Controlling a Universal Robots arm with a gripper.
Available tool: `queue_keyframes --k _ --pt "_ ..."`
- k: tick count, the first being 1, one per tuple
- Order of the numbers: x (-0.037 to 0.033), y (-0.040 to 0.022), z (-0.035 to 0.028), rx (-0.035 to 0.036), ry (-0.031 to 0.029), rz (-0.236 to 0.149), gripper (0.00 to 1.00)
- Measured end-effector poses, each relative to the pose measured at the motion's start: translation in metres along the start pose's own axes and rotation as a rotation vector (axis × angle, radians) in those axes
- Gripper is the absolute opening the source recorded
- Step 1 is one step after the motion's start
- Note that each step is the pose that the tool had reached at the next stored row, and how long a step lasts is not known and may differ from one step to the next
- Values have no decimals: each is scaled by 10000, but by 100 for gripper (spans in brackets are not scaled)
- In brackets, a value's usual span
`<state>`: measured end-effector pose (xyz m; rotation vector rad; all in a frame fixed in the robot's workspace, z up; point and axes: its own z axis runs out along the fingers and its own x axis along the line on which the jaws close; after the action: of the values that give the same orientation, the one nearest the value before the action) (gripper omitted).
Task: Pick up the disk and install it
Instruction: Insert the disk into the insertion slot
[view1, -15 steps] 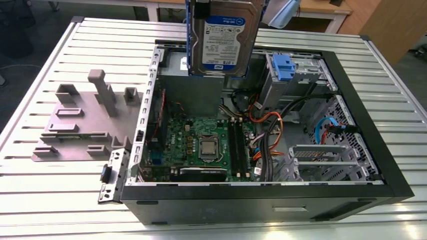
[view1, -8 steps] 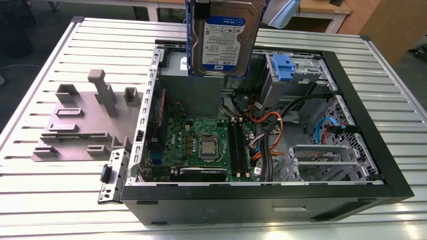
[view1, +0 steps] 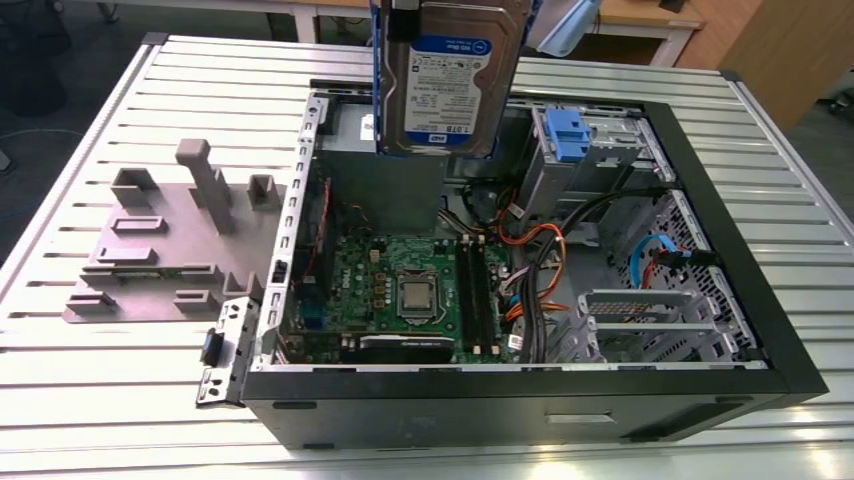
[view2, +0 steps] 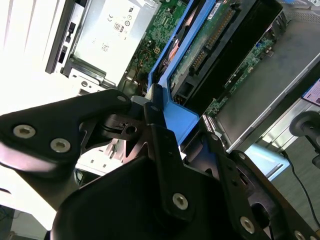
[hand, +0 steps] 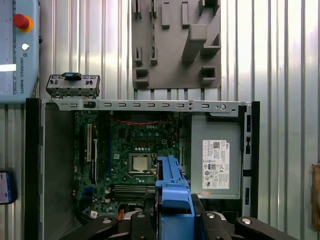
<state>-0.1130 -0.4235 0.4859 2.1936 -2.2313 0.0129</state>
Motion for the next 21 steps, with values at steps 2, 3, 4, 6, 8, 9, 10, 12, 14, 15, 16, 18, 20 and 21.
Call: queue_keyframes --k 2,3,4,6,8,9,10,12,14,15,16,18,20,21 --pt "5 0 0 0 -1 0 36" --pt "5 0 0 0 -1 0 36" --pt "8 0 1 0 -1 0 36" --pt "16 -1 0 0 0 -1 36" --pt "25 0 1 0 -1 0 36" --pt "31 -1 1 0 0 0 36" --pt "38 -1 1 0 0 0 36" --pt "53 -1 1 0 -1 0 36" --pt "68 -1 1 0 -1 0 36" --pt "76 -1 2 1 -1 0 36" --pt "82 -1 1 0 0 0 36" --pt "87 -1 2 1 -1 2 36" --pt "91 -1 2 0 -1 0 36" --pt "91 -1 2 0 0 0 36"
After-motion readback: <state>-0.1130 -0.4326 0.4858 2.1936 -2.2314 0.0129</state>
